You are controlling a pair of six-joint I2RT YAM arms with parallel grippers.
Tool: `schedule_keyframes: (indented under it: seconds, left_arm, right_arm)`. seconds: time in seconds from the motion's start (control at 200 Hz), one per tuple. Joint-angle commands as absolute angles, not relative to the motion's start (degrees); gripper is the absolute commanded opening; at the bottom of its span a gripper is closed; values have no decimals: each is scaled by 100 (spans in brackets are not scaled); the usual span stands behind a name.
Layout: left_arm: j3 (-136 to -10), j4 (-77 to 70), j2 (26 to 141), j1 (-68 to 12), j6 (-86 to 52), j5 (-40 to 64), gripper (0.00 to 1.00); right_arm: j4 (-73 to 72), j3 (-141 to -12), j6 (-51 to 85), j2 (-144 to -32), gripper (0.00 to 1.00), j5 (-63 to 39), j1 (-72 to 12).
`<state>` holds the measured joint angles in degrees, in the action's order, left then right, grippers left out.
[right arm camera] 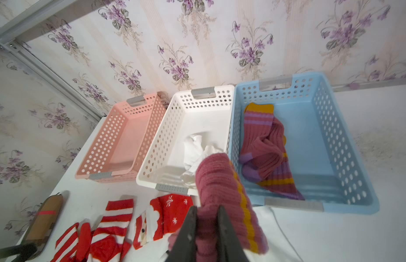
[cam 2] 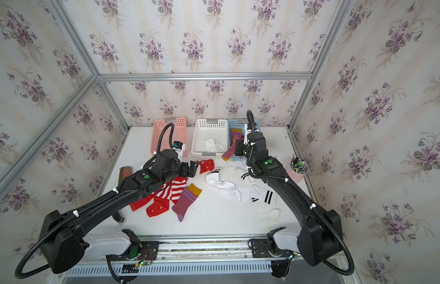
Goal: Sort the socks into the basket by color
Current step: Pick up the sock at the center of the board, then place the sock in the bin.
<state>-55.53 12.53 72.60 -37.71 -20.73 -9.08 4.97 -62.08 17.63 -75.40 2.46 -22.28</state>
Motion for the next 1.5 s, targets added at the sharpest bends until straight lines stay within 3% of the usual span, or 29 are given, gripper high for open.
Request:
schedule_keyframes:
  seconds: [0.0, 0.804, 1.054, 1.209, 1.494]
  left_arm:
    - [-5513, 1284, 7163, -3784, -2096, -1001, 99]
    - [-5190, 1562, 6643, -3823, -2136, -1285, 99]
    - [-5142, 1666, 6568, -3825, -2127, -1354, 99]
    - [-5125, 1665, 6570, -3831, -2136, -1388, 100]
    - [-5160, 1702, 6642, -3823, -2169, -1434, 100]
  right_arm:
    - [454, -6511, 1485, -7786, 18, 444, -2087]
    - [124, -9450, 1272, -11133, 18, 635, -1074]
    - [392, -10294, 1273, -12079, 33, 365, -989]
    - [457, -10313, 1331, -12108, 43, 228, -987]
    - [340, -9669, 1375, -11463, 46, 57, -985]
